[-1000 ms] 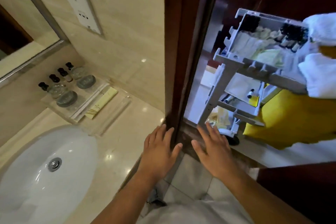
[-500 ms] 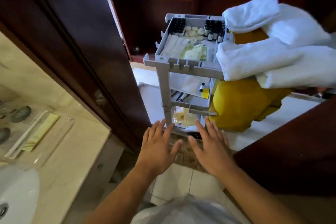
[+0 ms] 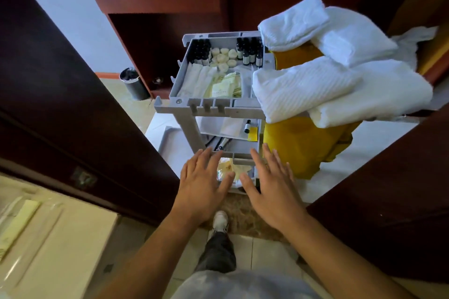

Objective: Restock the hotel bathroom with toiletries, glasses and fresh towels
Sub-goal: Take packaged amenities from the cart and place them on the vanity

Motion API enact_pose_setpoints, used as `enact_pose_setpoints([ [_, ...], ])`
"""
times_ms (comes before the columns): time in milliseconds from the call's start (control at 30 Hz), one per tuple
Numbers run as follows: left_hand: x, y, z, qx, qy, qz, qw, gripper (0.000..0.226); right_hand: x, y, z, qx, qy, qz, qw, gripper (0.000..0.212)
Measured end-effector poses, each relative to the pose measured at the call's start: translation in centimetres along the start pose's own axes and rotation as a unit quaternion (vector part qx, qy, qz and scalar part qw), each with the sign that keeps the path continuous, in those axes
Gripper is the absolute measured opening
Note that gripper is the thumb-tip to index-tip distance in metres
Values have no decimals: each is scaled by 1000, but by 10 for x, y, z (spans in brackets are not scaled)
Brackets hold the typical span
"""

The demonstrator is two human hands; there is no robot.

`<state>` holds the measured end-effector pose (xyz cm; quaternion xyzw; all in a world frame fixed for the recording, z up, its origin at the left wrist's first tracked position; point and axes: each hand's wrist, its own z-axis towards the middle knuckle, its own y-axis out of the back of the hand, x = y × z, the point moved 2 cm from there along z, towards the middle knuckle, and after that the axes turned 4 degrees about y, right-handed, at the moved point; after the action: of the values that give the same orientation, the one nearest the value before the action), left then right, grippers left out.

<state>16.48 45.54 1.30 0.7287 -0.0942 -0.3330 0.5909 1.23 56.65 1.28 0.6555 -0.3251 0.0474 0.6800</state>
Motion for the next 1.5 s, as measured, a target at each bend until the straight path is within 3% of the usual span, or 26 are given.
enact_pose_setpoints([
  [233,12,4,85,-10,-7,-1,1000,69,15,15,80,-12,16,24,1000,86],
  [467,30,20,182,23,1,-24,999,64,28,24,182,30,-25,69,997,69],
  [600,42,24,235,44,0,-34,998,63,35,26,243,12,-36,119,992,66],
  [800,56,24,303,81,-14,-32,996,60,31,21,314,11,-134,196,971,59],
  [1167,51,21,379,152,-79,-8,985,75,10,9,358,17,-216,201,955,65],
  [1500,51,18,385,133,-82,15,988,70,-1,1,361,44,-226,218,948,66],
])
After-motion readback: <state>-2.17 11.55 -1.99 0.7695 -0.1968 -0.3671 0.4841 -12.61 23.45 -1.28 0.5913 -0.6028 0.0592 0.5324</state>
